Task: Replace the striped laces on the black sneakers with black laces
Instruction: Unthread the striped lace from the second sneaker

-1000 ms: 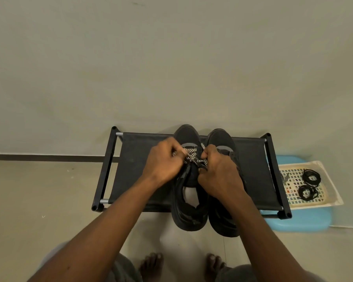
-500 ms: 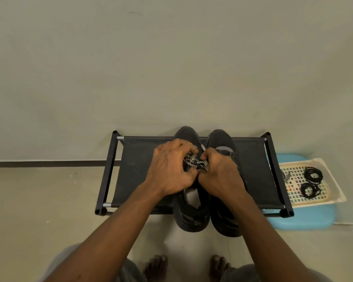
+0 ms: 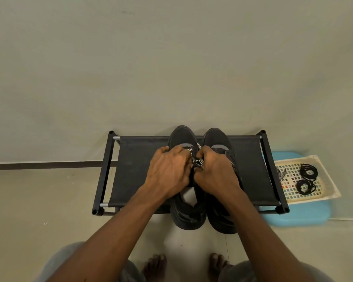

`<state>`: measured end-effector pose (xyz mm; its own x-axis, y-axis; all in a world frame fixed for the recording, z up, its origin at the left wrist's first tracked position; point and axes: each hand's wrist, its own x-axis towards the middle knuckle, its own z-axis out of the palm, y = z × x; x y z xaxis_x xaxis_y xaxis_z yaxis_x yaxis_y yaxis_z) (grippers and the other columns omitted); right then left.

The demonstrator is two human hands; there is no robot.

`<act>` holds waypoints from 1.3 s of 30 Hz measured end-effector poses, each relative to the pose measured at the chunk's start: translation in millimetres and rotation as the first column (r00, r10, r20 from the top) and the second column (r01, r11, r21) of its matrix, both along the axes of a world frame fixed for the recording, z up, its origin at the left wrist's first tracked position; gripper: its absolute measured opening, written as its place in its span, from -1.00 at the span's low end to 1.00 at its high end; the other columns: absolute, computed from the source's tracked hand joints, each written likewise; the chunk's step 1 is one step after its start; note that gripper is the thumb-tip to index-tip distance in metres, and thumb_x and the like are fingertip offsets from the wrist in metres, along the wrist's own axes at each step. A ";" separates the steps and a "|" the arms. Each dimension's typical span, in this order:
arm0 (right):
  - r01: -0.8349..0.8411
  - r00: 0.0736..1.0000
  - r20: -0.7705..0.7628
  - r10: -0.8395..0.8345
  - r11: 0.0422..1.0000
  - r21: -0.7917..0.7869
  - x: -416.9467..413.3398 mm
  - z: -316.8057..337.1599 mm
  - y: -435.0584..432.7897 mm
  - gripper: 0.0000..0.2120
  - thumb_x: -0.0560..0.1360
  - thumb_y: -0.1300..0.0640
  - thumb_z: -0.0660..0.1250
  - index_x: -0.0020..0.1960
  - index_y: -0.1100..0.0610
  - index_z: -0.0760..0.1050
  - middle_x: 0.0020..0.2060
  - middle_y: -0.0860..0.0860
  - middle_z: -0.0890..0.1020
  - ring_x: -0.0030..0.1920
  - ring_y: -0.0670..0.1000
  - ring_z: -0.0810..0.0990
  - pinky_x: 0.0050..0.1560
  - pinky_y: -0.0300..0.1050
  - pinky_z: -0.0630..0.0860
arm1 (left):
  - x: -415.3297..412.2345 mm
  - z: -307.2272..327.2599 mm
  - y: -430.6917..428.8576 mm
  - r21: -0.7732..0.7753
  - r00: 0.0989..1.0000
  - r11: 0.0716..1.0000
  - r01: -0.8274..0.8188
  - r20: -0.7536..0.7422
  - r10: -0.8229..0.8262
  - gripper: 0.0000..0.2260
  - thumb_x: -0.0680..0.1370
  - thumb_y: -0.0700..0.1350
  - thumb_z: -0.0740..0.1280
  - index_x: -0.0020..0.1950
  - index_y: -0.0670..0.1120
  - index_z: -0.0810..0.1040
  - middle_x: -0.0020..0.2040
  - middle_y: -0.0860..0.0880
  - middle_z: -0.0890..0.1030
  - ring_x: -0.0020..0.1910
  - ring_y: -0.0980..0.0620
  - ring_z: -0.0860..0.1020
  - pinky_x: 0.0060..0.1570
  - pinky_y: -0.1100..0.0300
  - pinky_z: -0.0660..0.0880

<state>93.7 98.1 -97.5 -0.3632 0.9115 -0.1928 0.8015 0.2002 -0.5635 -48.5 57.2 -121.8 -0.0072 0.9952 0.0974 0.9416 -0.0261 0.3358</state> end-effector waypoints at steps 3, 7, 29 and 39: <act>0.006 1.000 0.010 -0.006 1.000 0.001 0.2 -2.3 -0.3 -0.72 0.44 0.23 0.38 0.12 0.09 0.45 -0.09 0.08 0.63 -0.09 0.14 0.60 -0.14 -0.08 0.46 | -1.8 1.8 0.5 -0.033 0.989 0.998 -0.055 0.133 0.059 -0.95 0.60 -0.09 0.32 0.00 -0.05 0.54 -0.03 -0.01 0.57 -0.13 -0.07 0.55 -0.12 0.09 0.41; -0.001 1.000 0.010 0.000 1.000 0.014 1.2 -4.3 0.8 -0.69 0.46 0.23 0.41 0.17 0.10 0.46 -0.07 0.07 0.62 -0.11 0.10 0.56 -0.13 -0.11 0.43 | -14.9 -5.0 5.2 -0.078 0.907 0.982 -0.172 0.376 0.189 -0.94 0.63 -0.13 0.30 -0.03 -0.01 0.50 -0.08 0.04 0.61 -0.11 0.01 0.57 -0.08 0.09 0.45; 0.054 0.998 0.021 -0.054 0.998 -0.013 1.9 -9.6 3.8 -0.86 0.45 0.17 0.39 0.00 0.08 0.54 -0.19 0.02 0.62 -0.16 0.06 0.60 -0.17 -0.09 0.52 | -10.2 15.2 2.3 -0.230 0.974 0.969 -0.095 0.182 0.138 -0.91 0.51 0.07 0.45 -0.01 0.13 0.65 -0.29 0.15 0.50 -0.27 0.11 0.49 -0.25 0.17 0.34; 0.043 0.998 0.046 -0.043 0.999 -0.015 1.5 -8.9 2.3 -0.82 0.46 0.19 0.42 0.06 0.09 0.60 -0.12 0.04 0.66 -0.09 0.08 0.61 -0.05 -0.09 0.56 | -1.5 5.0 5.4 -0.449 0.857 0.885 -0.123 0.402 0.323 -0.82 0.71 -0.05 0.23 0.00 -0.09 0.55 -0.14 -0.04 0.61 -0.11 -0.07 0.59 -0.07 0.02 0.46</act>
